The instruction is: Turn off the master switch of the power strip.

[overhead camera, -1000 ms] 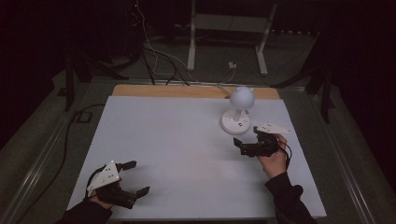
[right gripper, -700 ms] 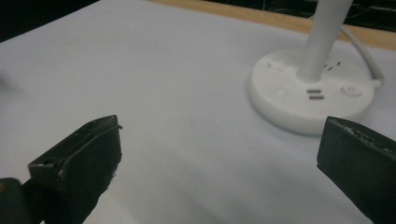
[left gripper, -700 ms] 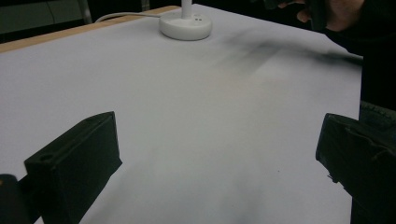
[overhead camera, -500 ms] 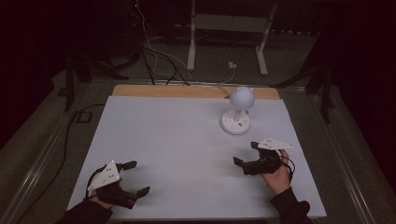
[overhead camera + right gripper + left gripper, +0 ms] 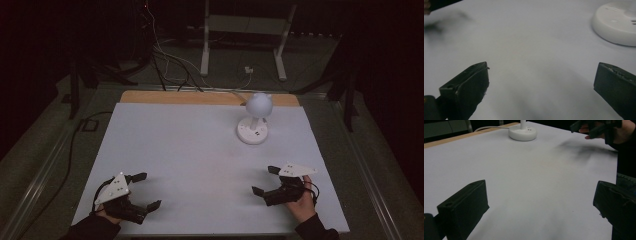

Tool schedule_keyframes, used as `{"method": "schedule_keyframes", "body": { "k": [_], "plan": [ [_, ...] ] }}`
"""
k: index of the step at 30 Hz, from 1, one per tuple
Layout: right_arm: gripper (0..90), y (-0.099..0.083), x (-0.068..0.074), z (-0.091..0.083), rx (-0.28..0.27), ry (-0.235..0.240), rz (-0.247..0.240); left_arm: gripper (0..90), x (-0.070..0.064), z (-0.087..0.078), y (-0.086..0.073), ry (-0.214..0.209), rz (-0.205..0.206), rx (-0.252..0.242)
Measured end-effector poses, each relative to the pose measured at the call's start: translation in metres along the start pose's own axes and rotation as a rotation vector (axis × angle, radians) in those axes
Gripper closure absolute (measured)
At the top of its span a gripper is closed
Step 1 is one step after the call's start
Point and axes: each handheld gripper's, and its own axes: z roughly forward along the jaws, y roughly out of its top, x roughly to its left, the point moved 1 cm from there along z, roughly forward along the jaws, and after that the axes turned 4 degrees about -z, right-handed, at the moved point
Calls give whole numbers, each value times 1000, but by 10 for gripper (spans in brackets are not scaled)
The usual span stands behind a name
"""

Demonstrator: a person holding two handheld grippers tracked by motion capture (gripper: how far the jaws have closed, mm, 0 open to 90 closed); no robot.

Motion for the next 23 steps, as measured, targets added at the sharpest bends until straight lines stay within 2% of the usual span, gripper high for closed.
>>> {"method": "schedule_keyframes", "body": {
  "k": [6,8,13,17,23],
  "plan": [
    [0,-10,5,-2,9,2,-47,3,0,0,0,1,1,1],
    [0,-15,6,-3,24,20,-52,3,0,0,0,0,3,4],
    [0,-19,3,-1,75,22,-37,3,0,1,0,-1,6,6],
    [0,-20,2,3,106,-3,-57,3,0,1,0,-4,6,7],
    [0,-20,2,2,96,-5,-73,3,0,1,0,-3,5,6]
  ]
}}
